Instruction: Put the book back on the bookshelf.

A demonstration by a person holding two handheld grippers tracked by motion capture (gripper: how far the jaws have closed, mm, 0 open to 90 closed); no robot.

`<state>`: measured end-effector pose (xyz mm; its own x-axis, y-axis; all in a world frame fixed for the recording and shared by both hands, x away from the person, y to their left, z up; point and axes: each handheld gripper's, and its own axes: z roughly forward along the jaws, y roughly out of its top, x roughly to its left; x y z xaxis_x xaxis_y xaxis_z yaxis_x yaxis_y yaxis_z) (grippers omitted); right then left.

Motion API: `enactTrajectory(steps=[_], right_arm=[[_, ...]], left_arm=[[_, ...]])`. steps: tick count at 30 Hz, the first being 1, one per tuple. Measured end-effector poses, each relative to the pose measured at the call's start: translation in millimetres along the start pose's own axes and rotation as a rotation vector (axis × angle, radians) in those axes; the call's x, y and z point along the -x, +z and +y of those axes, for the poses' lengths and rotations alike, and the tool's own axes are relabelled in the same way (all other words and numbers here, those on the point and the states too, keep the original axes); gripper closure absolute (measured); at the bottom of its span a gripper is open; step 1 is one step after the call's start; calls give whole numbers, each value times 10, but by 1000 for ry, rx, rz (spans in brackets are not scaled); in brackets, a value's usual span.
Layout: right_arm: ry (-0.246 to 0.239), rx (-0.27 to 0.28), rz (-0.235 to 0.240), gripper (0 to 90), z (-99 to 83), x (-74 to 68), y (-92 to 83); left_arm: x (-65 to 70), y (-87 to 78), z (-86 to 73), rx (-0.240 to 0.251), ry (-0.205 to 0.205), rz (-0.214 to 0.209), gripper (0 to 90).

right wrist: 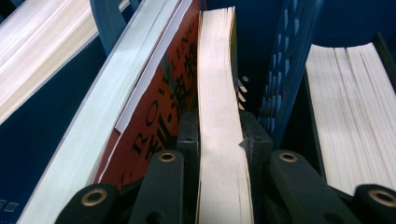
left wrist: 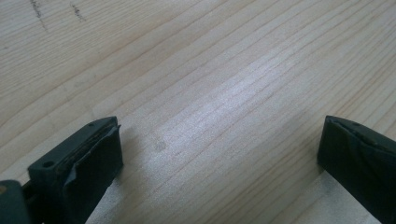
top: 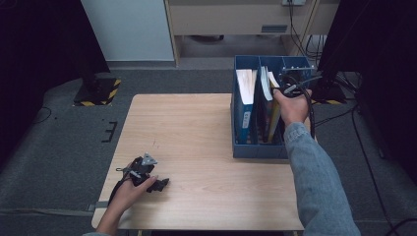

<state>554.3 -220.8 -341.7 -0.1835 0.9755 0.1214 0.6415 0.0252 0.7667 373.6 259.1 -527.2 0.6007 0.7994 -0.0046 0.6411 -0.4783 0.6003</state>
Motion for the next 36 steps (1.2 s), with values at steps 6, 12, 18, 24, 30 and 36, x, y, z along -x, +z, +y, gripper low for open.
enactTrajectory(steps=[6,12,18,24,30,36], right_arm=[[7,-5,-1,739,-25,9,24],[5,-12,5,730,-43,-2,15],[2,-33,10,722,-78,-28,-4],[-8,-38,10,708,-89,-52,-5],[20,-51,26,633,-94,-31,-28],[5,-37,31,550,-143,12,-141]], left_arm=[[0,0,0,0,0,0,0],[0,0,1,0,0,0,0],[3,2,5,-2,2,-1,0],[10,3,4,-1,-3,-2,0],[11,4,5,-1,-3,-3,0],[13,7,6,2,1,0,0]])
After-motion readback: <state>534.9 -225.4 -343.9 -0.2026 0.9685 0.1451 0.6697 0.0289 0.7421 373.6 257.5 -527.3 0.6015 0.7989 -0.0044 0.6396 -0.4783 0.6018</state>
